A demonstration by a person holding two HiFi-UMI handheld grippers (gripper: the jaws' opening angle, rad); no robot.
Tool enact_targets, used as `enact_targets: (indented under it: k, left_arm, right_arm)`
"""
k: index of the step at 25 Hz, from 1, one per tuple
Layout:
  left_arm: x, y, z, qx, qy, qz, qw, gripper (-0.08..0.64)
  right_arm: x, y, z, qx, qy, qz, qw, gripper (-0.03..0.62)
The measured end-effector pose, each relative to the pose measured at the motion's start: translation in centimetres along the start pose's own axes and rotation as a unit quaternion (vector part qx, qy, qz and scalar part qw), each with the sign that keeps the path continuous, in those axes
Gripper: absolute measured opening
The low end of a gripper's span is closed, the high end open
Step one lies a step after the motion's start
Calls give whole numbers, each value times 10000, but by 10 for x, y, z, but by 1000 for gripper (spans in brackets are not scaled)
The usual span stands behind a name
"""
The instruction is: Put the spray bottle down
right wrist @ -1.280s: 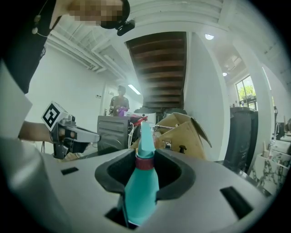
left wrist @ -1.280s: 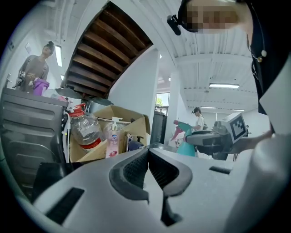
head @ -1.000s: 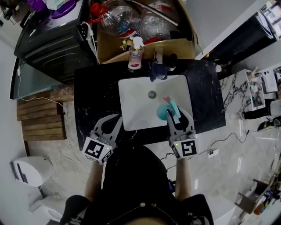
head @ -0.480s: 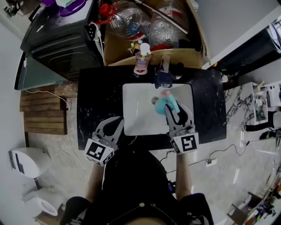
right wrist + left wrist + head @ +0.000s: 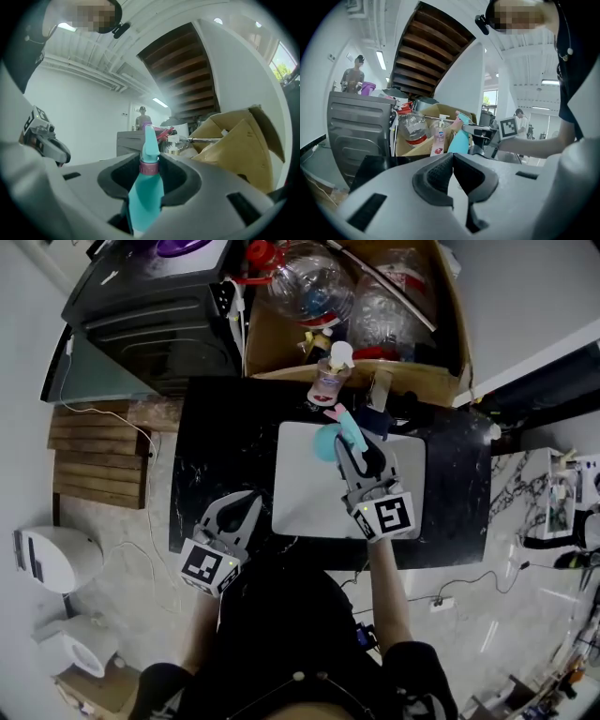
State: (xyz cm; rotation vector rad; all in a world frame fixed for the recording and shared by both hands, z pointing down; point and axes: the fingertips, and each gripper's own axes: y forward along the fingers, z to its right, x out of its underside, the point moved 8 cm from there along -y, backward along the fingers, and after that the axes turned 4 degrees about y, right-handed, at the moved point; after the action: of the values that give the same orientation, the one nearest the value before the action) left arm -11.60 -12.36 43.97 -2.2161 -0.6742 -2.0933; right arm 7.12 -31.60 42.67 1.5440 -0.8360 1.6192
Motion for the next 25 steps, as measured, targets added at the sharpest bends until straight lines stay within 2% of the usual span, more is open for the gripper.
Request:
enact_targets:
  k: [9,15,25]
  left_arm:
    - [5,-13,-12,-403,-163,-66,9990,7]
    - [9,-23,-19,-657,-273,-141,9974,6]
    - [19,-30,-24,-800,-467,-243,9954,6]
  right_arm:
    - [27,78,6,-360,187,-3,9992,135]
    - [48,121,8,-517,-29,-234,9984,134]
    - [60,159,7,-477,-23,-381,9981,135]
